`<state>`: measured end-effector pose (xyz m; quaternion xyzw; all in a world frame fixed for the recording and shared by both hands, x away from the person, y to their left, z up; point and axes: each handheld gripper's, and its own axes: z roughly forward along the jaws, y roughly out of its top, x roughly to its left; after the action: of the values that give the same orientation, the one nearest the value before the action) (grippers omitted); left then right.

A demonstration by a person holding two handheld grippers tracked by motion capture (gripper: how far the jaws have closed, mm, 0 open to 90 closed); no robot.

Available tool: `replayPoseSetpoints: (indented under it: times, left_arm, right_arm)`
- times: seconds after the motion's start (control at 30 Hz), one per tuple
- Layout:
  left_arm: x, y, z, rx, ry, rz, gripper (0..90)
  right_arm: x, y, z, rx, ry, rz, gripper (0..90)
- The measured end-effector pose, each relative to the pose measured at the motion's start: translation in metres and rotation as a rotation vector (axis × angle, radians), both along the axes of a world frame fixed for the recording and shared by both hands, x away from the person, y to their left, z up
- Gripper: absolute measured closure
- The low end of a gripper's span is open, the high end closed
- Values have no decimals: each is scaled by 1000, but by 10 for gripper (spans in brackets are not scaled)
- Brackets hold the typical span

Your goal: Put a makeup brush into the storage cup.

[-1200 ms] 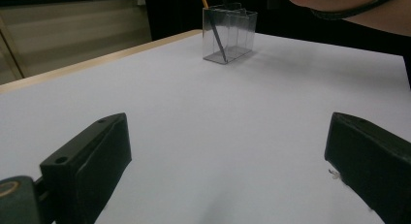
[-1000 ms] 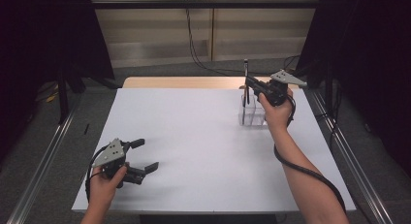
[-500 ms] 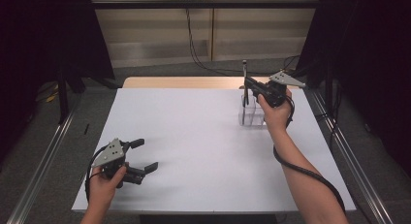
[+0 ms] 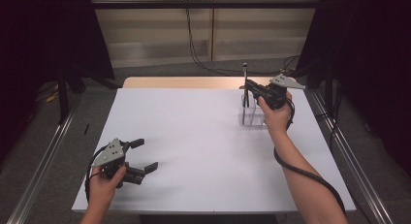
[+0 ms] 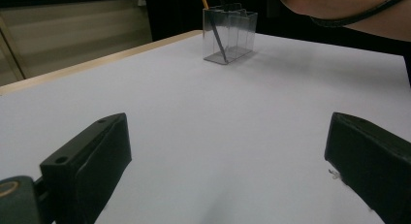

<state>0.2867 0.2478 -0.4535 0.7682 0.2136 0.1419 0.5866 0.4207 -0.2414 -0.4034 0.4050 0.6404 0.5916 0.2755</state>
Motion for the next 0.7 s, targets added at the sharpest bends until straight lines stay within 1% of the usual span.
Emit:
replayPoseSetpoints:
  times: [0.2,0.23,0.43,0.7]
  left_arm:
    - [0,0,0,1,-1,2,28]
    - [0,0,0,1,-1,2,28]
    - [0,0,0,1,-1,-1,28]
    - [0,0,1,4,-1,2,28]
  right_arm:
    - [-2,0,-1,4,1,1,845]
    - [-2,-1,-2,-3,1,1,845]
    - [-3,-1,-2,-3,2,4,845]
    - [-6,-1,-2,-18,4,10,845]
